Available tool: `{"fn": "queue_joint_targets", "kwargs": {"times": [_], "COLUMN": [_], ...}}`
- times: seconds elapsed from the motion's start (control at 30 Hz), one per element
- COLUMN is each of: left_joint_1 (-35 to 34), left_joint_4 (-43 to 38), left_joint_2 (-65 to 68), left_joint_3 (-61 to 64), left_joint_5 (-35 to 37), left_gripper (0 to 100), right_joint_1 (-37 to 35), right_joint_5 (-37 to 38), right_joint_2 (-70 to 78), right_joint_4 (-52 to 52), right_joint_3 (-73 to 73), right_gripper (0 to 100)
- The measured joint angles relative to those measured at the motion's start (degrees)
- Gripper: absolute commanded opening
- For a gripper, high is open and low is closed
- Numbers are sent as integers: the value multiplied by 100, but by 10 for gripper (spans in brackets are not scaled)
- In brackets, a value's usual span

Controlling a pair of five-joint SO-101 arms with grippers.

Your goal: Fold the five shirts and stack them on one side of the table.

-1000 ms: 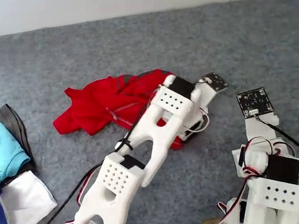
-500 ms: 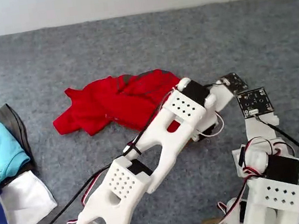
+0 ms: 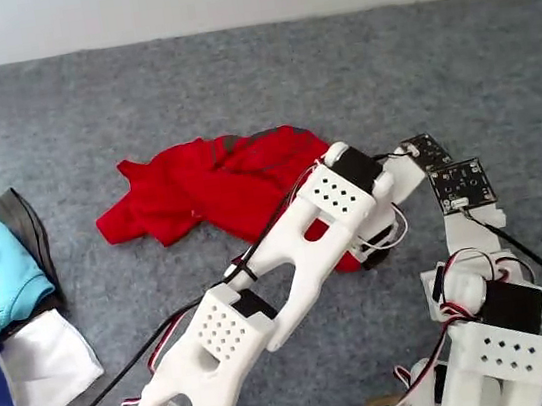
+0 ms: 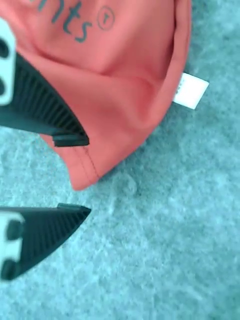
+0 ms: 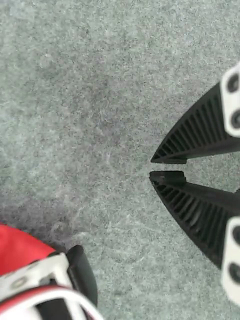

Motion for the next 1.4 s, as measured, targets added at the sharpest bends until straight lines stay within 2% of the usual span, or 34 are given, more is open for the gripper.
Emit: {"fn": "queue_joint_targets", "kwargs": {"times": [0.37, 0.77, 1.17, 1.4], "left_joint_1": [9, -105, -18, -97], "left_joint_4": [-9, 9, 53, 53], "left_joint_2": [703, 976, 1345, 1064], "left_joint_3": [-9, -774, -1046, -1020], "left_joint_5": [0, 202, 220, -141], "left_gripper": [196, 191, 9, 13], "right_joint_1": [0, 0, 0, 0], "right_joint_5": [0, 0, 0, 18], "right_joint_2": [18, 18, 18, 18], "right_joint_4": [0, 0, 0, 0], "right_joint_3": [0, 0, 114, 114], "right_gripper": [39, 39, 39, 39]}}
